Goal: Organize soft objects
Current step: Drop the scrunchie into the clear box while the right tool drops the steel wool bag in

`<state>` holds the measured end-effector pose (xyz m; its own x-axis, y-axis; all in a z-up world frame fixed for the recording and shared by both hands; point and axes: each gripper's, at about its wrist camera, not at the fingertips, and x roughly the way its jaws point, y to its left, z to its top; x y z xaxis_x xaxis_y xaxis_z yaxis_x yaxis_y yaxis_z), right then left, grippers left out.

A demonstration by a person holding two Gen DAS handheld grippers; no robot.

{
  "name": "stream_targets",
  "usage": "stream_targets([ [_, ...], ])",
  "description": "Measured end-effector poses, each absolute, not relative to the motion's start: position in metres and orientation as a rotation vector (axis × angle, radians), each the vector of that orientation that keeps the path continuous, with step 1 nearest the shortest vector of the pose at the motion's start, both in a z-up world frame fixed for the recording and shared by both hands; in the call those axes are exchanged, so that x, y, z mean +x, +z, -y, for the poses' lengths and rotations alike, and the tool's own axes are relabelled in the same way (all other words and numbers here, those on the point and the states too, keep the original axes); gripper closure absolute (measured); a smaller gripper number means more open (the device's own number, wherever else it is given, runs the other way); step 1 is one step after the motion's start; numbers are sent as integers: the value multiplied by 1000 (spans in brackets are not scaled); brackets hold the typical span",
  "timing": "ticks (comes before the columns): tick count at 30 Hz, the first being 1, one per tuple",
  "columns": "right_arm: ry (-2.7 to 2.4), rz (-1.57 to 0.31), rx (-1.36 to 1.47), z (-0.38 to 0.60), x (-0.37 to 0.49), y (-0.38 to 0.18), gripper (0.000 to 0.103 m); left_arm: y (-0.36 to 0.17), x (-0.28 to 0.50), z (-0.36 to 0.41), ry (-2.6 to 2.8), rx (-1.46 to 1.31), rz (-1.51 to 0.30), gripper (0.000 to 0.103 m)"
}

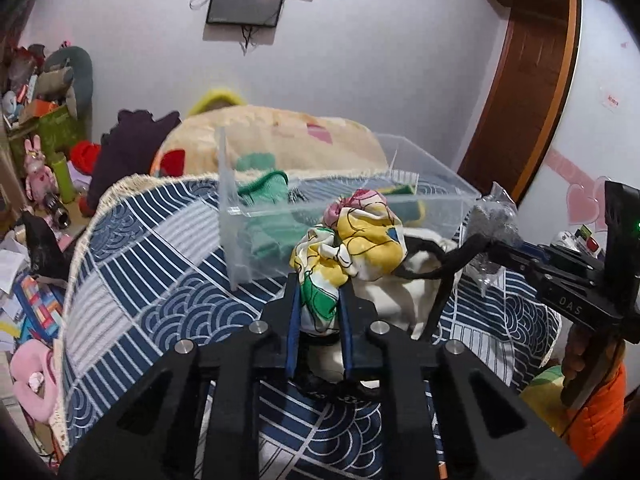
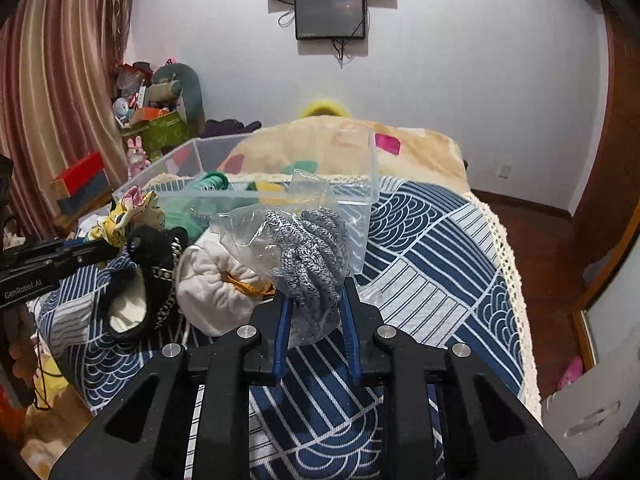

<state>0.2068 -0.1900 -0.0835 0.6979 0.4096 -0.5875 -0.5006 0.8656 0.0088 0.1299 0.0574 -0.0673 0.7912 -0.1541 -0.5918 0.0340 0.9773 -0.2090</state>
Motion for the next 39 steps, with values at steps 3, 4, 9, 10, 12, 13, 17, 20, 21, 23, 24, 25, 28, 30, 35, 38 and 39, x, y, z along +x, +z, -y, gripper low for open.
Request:
stream_targets([
  [3,505,-588,-164,190,202,-76,82,-57,123,-60,-97,-194,-621,86],
  [4,505,-579,-164,190,201,-72,82,-55,122,-60,-95,-196,-614,86],
  [9,511,-528,-158,192,198,-56,82,-38,117,-64,-88,-188,-563,86],
  [10,511,-520,-159,191,199,-54,82,-35,117,-64,-88,-185,-556,86],
  [12,512,-503,-158,190,200,-49,82,-29,117,-62,-86,-171,-539,86],
  [13,512,-495,-154,189,200,-46,82,-26,117,-61,-83,-166,-530,86],
  [17,517,-464,-141,185,206,-35,82,-13,123,-60,-78,-152,-497,86],
  [20,522,-441,-132,180,213,-27,82,-8,128,-59,-70,-139,-483,86],
  [21,519,-432,-132,178,215,-24,82,-6,130,-59,-66,-135,-478,86],
  [23,516,-416,-135,175,217,-20,82,-3,136,-60,-61,-132,-472,86],
  [24,515,-409,-135,172,221,-17,82,-2,138,-61,-60,-133,-470,86],
  [25,515,-405,-136,171,222,-16,82,-2,141,-61,-61,-138,-471,86],
  [28,509,-397,-139,166,230,-13,82,-3,152,-66,-79,-170,-490,86],
  [30,501,-399,-142,161,237,-12,82,-6,161,-67,-86,-179,-510,86],
  [35,482,-425,-158,154,254,-19,82,-20,180,-64,-49,-132,-545,86],
  [38,473,-454,-174,149,262,-27,82,-31,191,-66,-39,-124,-575,86],
  [39,470,-466,-180,147,265,-31,82,-35,194,-66,-33,-121,-585,86],
])
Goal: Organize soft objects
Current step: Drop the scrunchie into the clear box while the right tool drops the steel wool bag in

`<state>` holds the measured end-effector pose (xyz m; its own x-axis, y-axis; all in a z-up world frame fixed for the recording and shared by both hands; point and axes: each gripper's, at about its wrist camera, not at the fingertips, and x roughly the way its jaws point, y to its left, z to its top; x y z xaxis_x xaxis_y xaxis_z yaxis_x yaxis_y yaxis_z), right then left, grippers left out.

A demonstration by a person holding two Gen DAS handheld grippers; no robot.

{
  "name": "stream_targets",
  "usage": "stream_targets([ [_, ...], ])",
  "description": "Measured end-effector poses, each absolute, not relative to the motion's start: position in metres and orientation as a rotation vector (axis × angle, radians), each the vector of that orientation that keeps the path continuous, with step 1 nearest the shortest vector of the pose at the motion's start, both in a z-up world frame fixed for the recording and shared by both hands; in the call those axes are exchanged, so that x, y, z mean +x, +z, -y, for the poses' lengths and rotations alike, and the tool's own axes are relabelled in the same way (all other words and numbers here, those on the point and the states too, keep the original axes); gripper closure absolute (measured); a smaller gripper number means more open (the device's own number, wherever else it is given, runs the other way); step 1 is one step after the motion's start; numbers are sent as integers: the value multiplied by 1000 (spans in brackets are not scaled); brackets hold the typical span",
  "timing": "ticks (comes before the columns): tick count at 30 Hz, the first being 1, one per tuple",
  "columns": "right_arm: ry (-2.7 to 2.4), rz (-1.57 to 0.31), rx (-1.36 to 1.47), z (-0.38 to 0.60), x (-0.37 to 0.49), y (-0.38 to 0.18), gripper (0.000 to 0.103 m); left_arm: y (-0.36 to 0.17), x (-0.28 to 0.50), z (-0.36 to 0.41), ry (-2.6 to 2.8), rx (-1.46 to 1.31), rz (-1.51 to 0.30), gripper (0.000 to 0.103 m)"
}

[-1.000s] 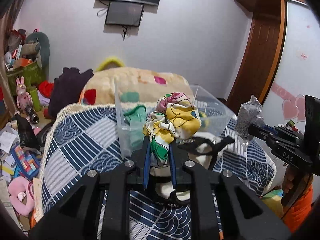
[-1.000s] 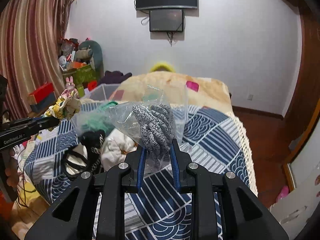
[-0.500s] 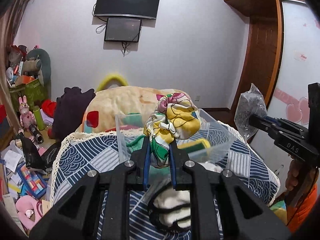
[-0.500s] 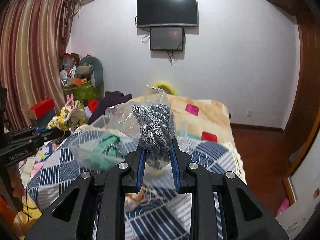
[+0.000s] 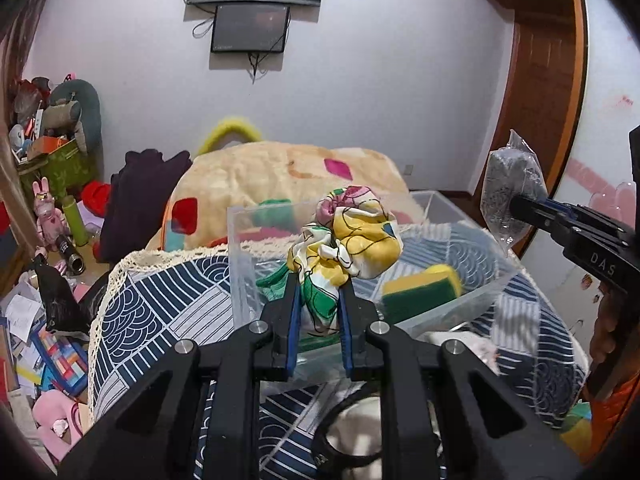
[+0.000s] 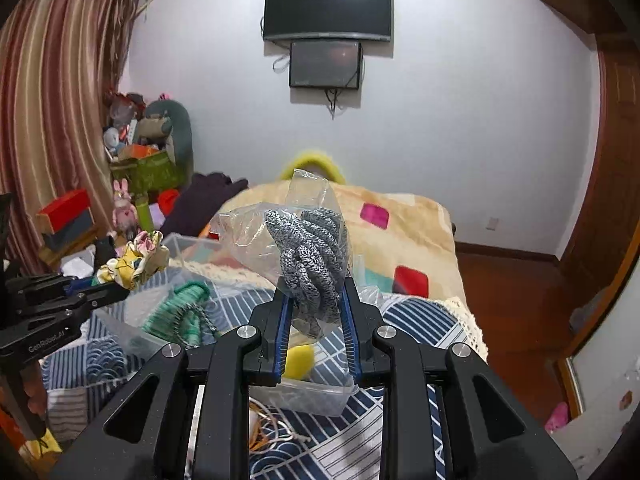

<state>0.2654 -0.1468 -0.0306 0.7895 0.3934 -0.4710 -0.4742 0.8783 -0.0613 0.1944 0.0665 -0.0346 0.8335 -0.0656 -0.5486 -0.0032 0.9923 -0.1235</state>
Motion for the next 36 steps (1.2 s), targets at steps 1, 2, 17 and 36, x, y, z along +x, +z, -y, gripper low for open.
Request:
stream_targets([
  [1,465,-479,-190,145,269,-35,82,-37,197,-66,-30,-120,-591,86],
  [2,462,-490,-197,144,271,-38,82,-40,200,-67,-28,-120,-601,86],
  [17,470,-611,-258,144,285,-61,81,-57,221,-54,-41,-47,-655,79],
  [36,514,-519,-215,156,254,-33,35,-33,189,-58,-41,-73,-583,12],
])
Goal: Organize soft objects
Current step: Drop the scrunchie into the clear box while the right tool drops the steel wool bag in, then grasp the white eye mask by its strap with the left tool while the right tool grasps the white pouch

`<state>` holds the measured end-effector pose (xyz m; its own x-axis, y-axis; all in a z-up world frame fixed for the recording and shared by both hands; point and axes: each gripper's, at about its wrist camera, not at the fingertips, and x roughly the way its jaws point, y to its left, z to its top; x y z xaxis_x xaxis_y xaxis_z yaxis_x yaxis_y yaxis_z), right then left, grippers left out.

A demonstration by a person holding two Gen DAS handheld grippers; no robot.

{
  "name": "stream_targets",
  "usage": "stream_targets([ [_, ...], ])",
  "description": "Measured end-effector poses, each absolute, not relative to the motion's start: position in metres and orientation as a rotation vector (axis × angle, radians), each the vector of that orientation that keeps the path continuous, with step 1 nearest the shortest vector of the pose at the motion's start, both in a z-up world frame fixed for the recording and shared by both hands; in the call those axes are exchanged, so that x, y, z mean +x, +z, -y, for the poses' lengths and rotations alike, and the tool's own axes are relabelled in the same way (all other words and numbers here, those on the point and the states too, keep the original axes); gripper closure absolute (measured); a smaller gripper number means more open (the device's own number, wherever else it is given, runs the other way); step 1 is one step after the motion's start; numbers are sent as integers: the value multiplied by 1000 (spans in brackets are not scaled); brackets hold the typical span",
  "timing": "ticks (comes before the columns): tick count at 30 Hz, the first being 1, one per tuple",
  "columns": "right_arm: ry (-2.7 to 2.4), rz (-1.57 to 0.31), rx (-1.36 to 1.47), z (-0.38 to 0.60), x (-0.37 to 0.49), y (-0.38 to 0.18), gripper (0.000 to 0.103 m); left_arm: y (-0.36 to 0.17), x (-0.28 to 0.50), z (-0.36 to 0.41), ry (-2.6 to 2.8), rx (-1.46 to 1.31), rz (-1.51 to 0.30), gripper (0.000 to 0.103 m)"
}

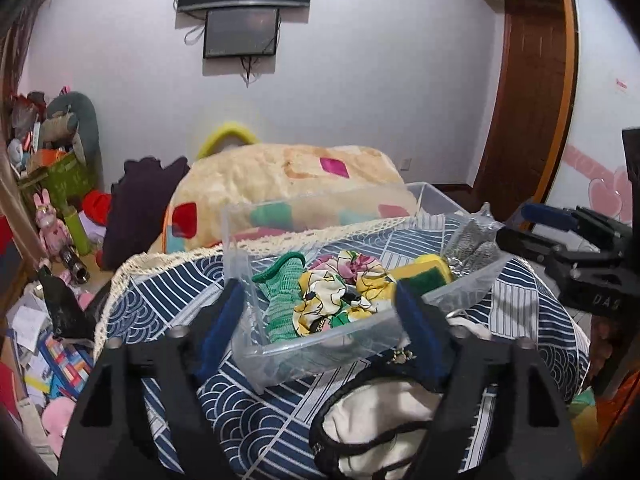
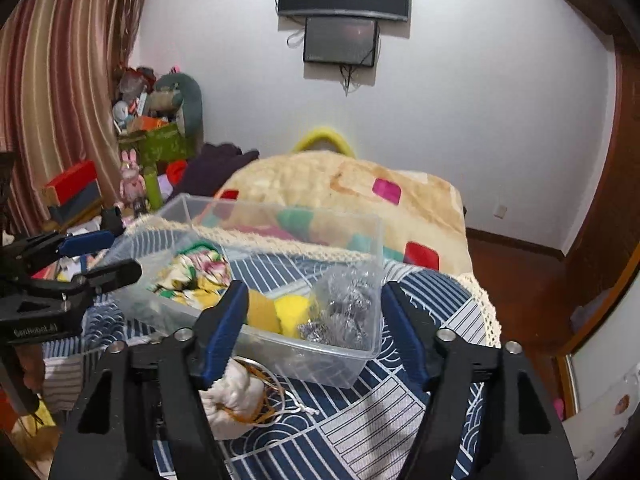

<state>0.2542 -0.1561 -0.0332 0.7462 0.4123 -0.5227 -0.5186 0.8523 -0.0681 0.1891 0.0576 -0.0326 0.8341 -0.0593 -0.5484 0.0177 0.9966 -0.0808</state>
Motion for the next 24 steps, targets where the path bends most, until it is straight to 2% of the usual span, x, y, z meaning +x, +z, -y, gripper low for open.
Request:
stream_targets([
  [2,522,-506,-208,156,249,-29,29,-30,181,-56,-29,-47,-570,6],
  [4,529,-488,-200,158,242,-26,24,-31,172,-54,-10,-35,-561,5],
  [13,543,-487,-234,157,219,-41,23,-51,143,-44,-36,-31,-615,1],
  [24,564,-622,-211,170,209,-78,22,-93,135,-18,-99,-37,-719,1],
])
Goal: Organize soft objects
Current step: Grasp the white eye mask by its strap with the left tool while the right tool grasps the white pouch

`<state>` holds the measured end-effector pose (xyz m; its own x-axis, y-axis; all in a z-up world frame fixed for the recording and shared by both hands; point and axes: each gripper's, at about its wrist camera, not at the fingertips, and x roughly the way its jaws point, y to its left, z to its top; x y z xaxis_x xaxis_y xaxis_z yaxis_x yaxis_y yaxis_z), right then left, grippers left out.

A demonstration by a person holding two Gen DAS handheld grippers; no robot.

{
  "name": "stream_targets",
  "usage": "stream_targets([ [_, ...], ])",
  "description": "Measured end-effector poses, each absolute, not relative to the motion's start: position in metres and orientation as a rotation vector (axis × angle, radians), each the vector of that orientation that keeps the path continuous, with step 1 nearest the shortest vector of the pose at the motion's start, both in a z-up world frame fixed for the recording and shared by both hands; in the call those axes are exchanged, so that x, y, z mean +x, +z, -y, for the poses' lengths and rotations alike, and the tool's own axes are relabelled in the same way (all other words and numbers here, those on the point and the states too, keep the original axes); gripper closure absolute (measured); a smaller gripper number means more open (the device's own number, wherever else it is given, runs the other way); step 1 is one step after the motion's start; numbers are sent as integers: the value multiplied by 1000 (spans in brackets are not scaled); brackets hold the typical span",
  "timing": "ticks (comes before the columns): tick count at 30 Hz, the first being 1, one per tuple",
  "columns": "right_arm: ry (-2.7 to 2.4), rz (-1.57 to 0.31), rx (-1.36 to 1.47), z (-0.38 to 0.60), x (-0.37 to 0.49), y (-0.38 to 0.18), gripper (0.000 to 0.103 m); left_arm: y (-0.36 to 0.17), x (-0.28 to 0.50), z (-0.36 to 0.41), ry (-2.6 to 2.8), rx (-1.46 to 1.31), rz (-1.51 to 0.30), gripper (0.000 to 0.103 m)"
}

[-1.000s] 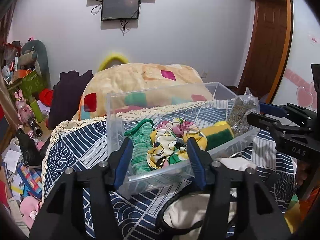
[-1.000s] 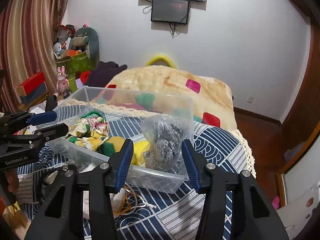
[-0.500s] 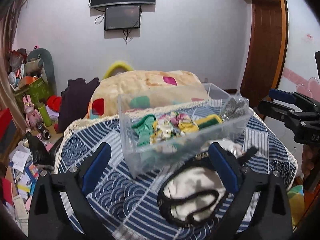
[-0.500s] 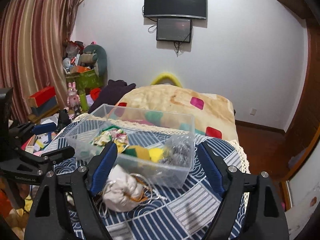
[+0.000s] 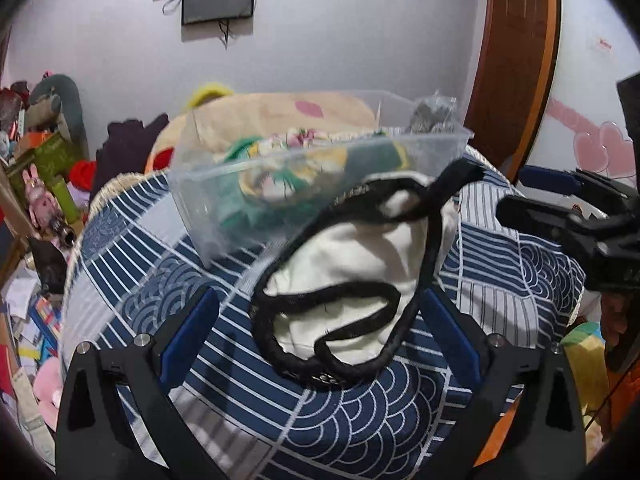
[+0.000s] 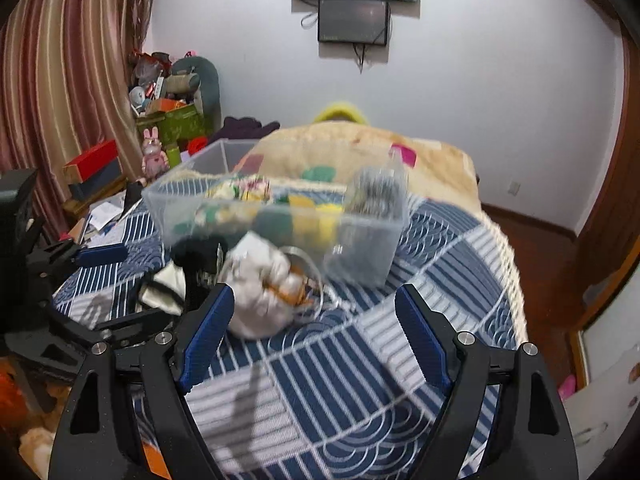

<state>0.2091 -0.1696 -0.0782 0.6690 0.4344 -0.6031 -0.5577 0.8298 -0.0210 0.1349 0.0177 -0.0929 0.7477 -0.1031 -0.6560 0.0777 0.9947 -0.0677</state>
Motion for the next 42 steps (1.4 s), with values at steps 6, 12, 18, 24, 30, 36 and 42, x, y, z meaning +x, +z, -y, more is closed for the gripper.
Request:
stream_targets([
  [6,578,-675,-197,169,209,-92,22,-120,147,-21,-127,-101,-810,1],
  [12,593,-697,-190,164,208,-97,22,-123,143,-21,-144,-101,-770,18],
  [18,605,-715,-186,158,211,-101,22,-120,132,-29,-150,-126,-748,59],
  [24,622,-717,-182,150,215,-100,22,-116,126,-50,-91,-176,-731,72],
  [30,636,-714,-201,133,218,-100,22,-105,114,-75,-33,-212,-688,72],
  [36,633,-731,-224,117,223,-108,25,-88,104,-90,-6,-231,-636,72],
  [42,636,-735,-234,119,221,-110,66,-75,101,-90,-12,-222,-595,72],
])
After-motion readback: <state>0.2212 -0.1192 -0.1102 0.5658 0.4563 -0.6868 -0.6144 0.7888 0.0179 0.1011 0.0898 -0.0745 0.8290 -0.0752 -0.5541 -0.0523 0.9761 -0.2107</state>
